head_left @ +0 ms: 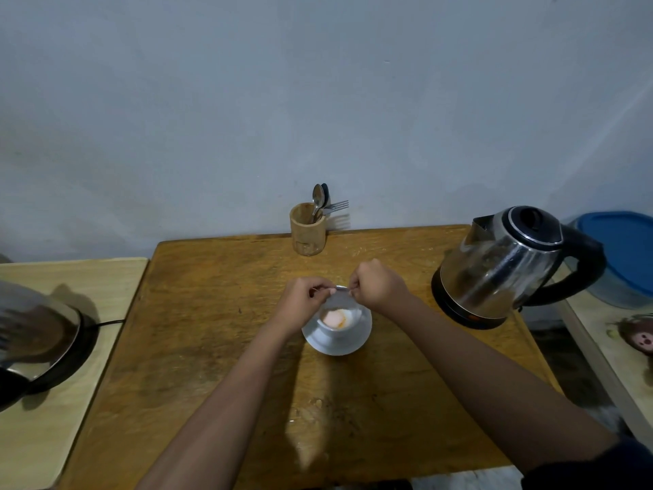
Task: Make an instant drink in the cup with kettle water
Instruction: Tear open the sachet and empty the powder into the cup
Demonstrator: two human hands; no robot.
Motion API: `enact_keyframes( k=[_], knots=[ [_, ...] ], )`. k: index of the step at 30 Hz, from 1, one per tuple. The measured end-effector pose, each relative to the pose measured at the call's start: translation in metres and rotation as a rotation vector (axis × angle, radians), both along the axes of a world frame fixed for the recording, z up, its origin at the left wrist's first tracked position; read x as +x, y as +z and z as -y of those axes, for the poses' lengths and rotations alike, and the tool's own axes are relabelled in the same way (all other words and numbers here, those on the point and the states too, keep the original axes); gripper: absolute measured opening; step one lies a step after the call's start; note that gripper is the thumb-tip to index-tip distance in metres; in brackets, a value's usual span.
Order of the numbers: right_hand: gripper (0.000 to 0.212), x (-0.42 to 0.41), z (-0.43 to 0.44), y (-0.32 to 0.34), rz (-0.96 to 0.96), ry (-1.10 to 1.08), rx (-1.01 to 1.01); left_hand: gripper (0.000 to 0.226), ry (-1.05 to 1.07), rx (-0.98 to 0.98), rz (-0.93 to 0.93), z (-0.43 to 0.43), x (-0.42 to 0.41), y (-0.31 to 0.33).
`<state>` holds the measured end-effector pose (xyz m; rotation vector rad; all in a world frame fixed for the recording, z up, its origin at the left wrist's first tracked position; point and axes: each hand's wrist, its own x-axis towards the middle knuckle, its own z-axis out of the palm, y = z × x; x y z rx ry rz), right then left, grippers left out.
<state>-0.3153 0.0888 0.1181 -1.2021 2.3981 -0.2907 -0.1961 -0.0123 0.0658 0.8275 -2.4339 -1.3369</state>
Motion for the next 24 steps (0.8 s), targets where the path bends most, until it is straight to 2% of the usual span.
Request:
enact_keyframes(
  k=[7,11,16,17,20,24],
  knots=[
    [0.011,-0.001,0.0,-0.01,0.093,-0.015,-0.03,0.017,-0.044,-0.1,0.032,-0.001,0.002,0.001],
    [0.01,0.0,0.001,-0.009,0.122,0.015,-0.034,0.016,-0.001,-0.12,0.035,-0.002,0.003,-0.002],
    [0.04,0.001,0.001,-0.006,0.157,-0.018,-0.086,0.014,0.042,-0.117,0.021,-0.004,0.002,0.002],
    [0.039,0.0,0.001,-0.007,0.17,-0.036,-0.096,0.012,0.042,-0.089,0.007,-0.004,0.002,0.003],
    [0.015,-0.004,0.0,-0.008,0.215,-0.079,-0.143,0.008,-0.002,0.013,0.006,-0.002,0.008,0.004],
    [0.013,0.001,-0.001,-0.009,0.296,-0.117,-0.18,0.011,0.025,0.125,0.029,0.0,0.019,0.007]
  ],
)
